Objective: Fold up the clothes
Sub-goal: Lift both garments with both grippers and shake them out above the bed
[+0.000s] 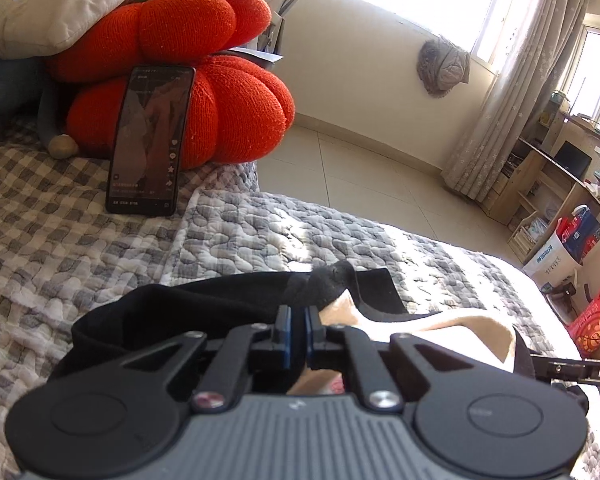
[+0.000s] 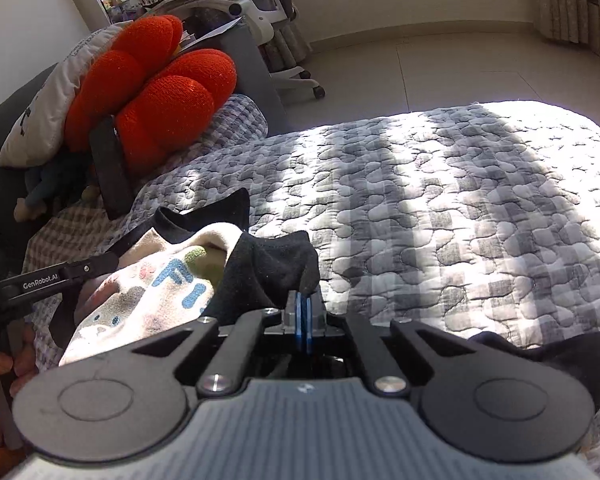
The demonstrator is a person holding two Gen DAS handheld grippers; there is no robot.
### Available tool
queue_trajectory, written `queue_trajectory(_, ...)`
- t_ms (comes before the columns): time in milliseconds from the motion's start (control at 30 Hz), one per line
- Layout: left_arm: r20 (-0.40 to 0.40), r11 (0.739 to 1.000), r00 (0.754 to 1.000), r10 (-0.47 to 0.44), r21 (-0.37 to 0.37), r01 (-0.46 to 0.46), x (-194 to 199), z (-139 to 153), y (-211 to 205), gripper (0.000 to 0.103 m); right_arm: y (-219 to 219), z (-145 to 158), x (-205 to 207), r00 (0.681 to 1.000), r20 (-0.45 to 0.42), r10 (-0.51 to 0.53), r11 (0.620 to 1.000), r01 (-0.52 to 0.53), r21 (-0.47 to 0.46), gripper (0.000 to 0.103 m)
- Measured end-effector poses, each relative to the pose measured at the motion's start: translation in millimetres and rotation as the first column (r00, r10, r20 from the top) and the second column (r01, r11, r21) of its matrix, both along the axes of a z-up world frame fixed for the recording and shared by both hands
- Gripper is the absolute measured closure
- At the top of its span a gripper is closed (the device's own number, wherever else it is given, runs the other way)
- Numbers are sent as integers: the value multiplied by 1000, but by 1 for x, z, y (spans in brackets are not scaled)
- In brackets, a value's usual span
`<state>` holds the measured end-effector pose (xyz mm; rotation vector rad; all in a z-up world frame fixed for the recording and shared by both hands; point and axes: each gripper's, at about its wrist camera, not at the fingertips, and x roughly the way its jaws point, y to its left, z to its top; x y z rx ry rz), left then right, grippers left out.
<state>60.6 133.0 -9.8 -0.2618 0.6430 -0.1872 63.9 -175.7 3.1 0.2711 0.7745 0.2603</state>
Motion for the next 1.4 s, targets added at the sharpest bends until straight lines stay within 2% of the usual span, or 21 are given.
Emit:
queue_trajectory(100,67,1000,998,2,-6,-1,-29,25,-2,97,-11,29,-25,995,88,-40,999,38,23,100)
queue_trajectory(233,169,999,985,15,-44,-8,-78,63,-1,98,-16,73,-70,965,253,-70,997,78,-22,100)
queue_trajectory(367,268,996,963,26,-88,-3,-124,97,8,98,-20,120,-121,894,441,-74,990,121,-78,100)
queue_trajectory(533,388,995,921,28,-101,12,-178,136,9,99,-18,162,-171,793,607,-39,980,151,-133,100)
queue_trajectory(633,445,996,895,29,-92,14,-205,156,7,99,-17,179,-194,745,667,-27,977,161,-140,100)
queue_trajectory(733,489,997,872,24,-77,16,-224,178,6,99,-20,195,-210,712,702,-30,981,157,-117,100)
queue_trajectory(833,528,998,849,9,-56,24,-233,198,5,99,-24,210,-222,673,739,-30,983,155,-101,100)
queue_trajectory(1000,595,998,804,-19,-38,51,-241,237,5,99,-27,236,-225,624,781,-31,983,159,-88,100)
queue_trajectory(1133,641,999,767,-28,-14,48,-245,258,2,99,-29,253,-226,586,810,-35,983,168,-79,100)
queue_trajectory(1233,630,998,775,-41,-14,64,-237,258,-1,99,-31,256,-222,570,821,-36,980,182,-83,100)
queue_trajectory(1300,603,998,796,-52,-7,70,-228,248,-5,99,-32,251,-215,586,809,-39,978,187,-88,100)
queue_trajectory(1400,540,997,840,-61,-14,81,-209,222,-12,99,-34,233,-200,639,767,-52,977,193,-95,100)
